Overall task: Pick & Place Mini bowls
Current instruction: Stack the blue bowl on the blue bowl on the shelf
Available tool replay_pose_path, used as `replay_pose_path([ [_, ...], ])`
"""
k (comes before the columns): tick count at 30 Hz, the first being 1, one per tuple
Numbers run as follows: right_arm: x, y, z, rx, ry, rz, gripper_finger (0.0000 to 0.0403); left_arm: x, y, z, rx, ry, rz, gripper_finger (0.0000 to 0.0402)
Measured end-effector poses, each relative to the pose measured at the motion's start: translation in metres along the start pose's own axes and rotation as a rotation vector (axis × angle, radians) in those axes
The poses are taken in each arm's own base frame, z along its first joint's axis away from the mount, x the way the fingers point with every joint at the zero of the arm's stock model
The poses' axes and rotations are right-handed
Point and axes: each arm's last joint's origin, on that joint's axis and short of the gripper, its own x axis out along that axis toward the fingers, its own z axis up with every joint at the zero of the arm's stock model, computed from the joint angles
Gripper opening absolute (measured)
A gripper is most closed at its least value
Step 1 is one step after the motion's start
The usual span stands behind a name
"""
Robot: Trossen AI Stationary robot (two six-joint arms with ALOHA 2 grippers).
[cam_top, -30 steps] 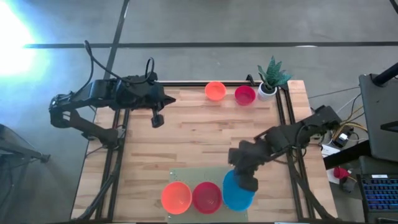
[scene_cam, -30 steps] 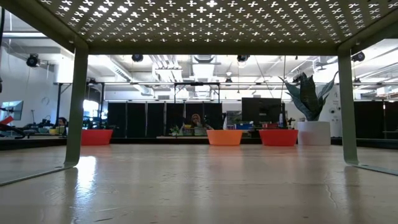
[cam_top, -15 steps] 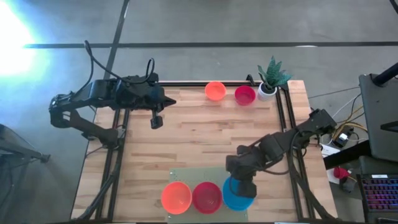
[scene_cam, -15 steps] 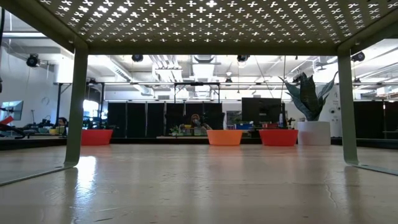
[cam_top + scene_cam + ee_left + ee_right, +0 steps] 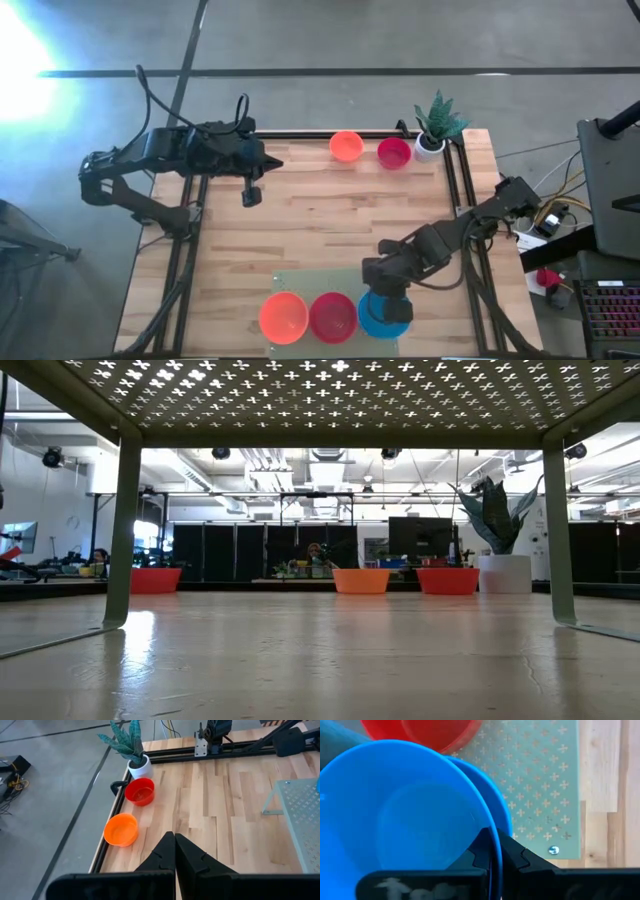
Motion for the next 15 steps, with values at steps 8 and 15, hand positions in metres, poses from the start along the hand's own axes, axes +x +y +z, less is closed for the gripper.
replay_pose_path([
  [8, 0.0001, -0.0004, 0.0, -0.014, 0.001, 0.0, 0.0008, -0.0002, 0.0, 0.0, 0.0, 0.0, 0.0, 0.0],
  [15, 0.0001, -0.0002, 0.0, -0.017, 0.0, 0.0, 0.0016, -0.0002, 0.0001, 0.0, 0.0, 0.0, 0.001, 0.0],
])
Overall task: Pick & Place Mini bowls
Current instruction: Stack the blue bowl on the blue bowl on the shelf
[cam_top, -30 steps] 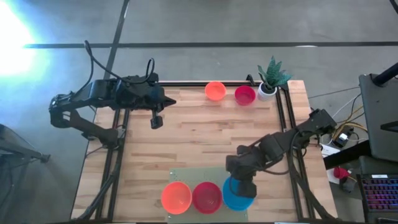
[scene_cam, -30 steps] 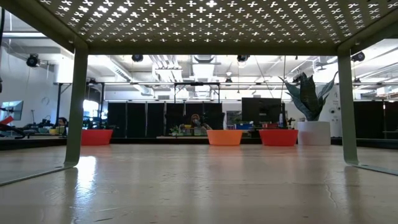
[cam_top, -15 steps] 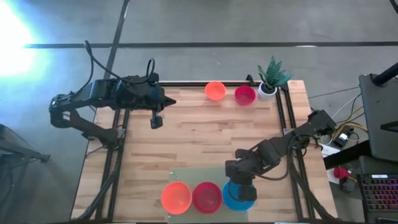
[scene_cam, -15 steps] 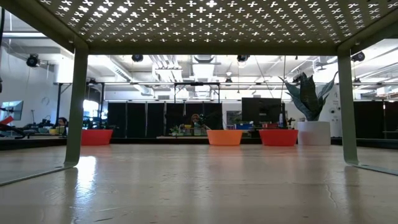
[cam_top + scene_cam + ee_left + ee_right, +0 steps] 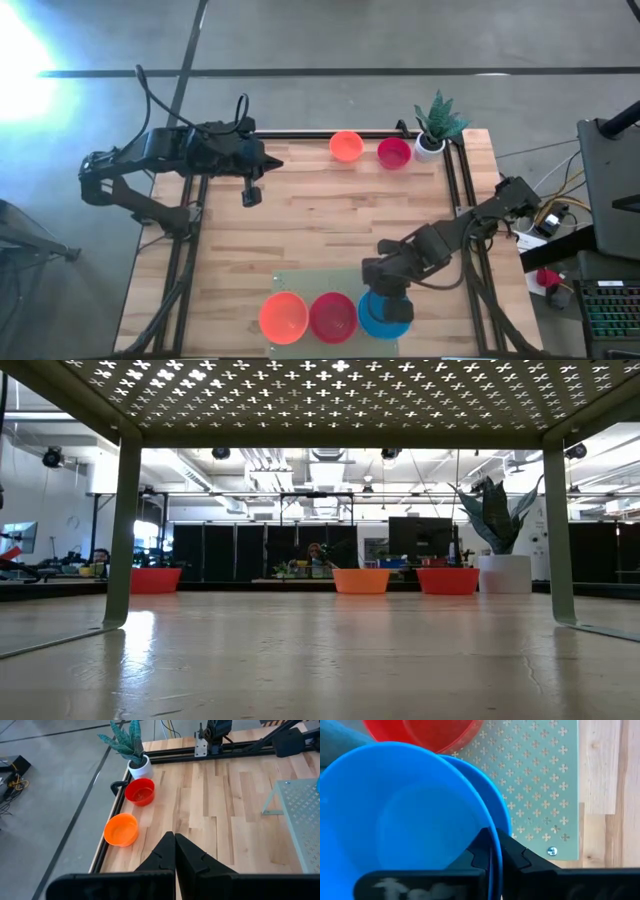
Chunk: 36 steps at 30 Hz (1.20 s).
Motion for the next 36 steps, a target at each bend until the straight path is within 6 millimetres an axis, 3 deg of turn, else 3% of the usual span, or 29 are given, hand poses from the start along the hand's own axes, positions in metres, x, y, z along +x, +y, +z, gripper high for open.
replay_pose_path([
  [10, 0.0, 0.0, 0.0, 0.0, -0.003, 0.002, 0.0088, 0.0, 0.0, 0.0, 0.0, 0.0, 0.0, 0.0],
  [16, -0.003, 0.001, 0.001, -0.005, -0.013, 0.009, 0.0109, 0.0, 0.0, 0.0, -0.001, 0.0, 0.0, 0.0],
  [23, -0.006, 0.002, 0.002, -0.003, -0.016, 0.019, 0.0108, 0.0, 0.0, 0.0, 0.006, 0.0, 0.0, 0.0],
  [36, -0.031, 0.011, 0.008, -0.062, -0.09, 0.07, 0.0084, 0.0, 0.0, 0.0, 0.013, 0.0, 0.0, 0.0],
])
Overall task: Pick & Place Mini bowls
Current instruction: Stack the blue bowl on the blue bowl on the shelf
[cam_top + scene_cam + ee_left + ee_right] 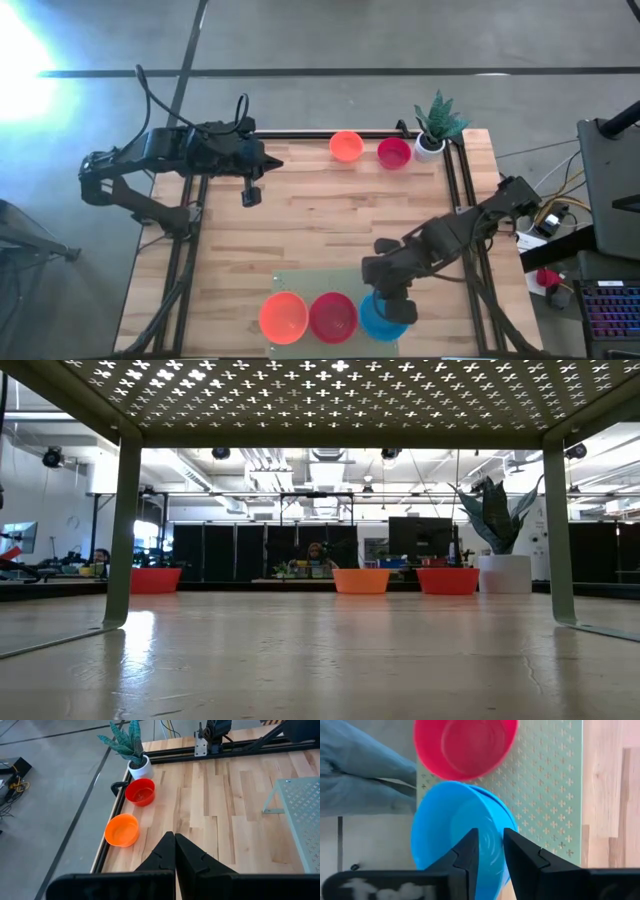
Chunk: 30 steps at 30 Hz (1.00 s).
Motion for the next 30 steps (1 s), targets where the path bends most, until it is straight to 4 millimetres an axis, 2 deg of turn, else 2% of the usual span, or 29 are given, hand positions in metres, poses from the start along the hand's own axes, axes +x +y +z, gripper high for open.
replay_pose_path([
  [9, -0.026, 0.008, 0.004, -0.042, -0.045, 0.025, 0.0069, 0.0, 0.0, 0.0, -0.002, 0.0, 0.0, 0.0],
  [13, -0.03, 0.007, 0.002, -0.04, -0.028, 0.01, 0.0062, 0.0, 0.0, 0.0, -0.002, 0.0, 0.0, 0.0],
  [30, 0.004, -0.004, -0.009, -0.059, 0.075, -0.054, 0.0015, 0.0, 0.0, 0.0, -0.003, 0.0, 0.0, 0.0],
])
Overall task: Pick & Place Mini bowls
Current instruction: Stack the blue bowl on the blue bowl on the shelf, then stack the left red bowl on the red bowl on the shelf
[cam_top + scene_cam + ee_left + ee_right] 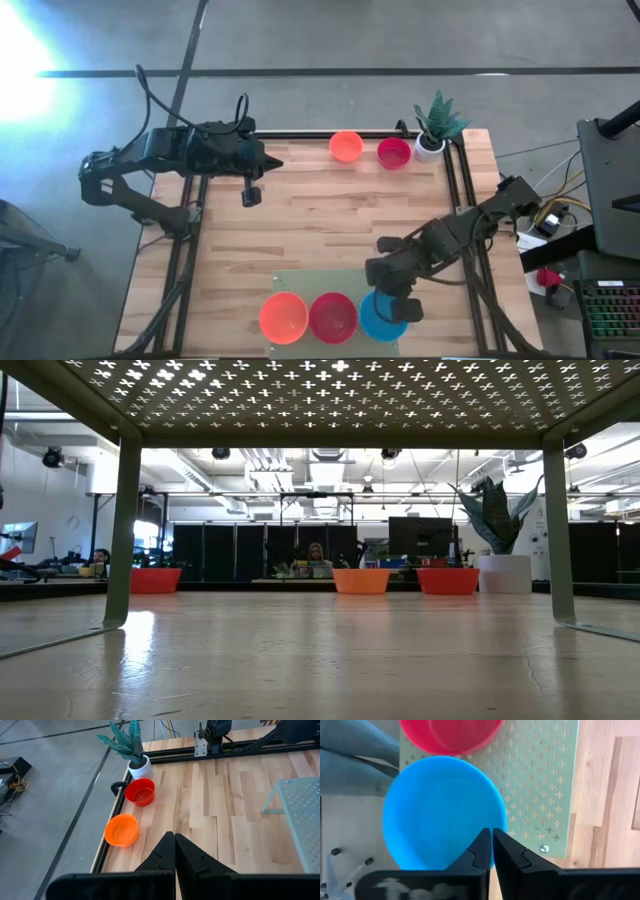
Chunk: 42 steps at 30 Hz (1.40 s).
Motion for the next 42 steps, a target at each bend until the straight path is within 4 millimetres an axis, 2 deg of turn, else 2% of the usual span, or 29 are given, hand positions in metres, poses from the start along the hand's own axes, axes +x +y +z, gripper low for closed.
replay_pose_path([
  [20, 0.0, 0.0, 0.0, -0.001, -0.003, 0.002, 0.0013, 0.0, 0.0, 0.0, -0.002, 0.0, 0.0, 0.0],
  [23, -0.004, 0.0, -0.001, -0.012, -0.021, -0.006, 0.0013, 0.0, 0.001, 0.0, -0.058, 0.005, 0.015, 0.0],
  [29, -0.042, -0.008, -0.006, 0.01, -0.266, -0.16, 0.0013, 0.0, 0.007, -0.011, -0.204, 0.108, 0.094, 0.0],
  [33, -0.068, -0.015, -0.01, 0.049, -0.461, -0.284, 0.0013, -0.002, 0.01, -0.022, -0.264, 0.206, 0.223, 0.0],
  [42, -0.112, -0.042, -0.023, 0.263, -0.74, -0.532, 0.0013, -0.006, 0.031, -0.042, -0.443, 0.332, 0.505, 0.0],
])
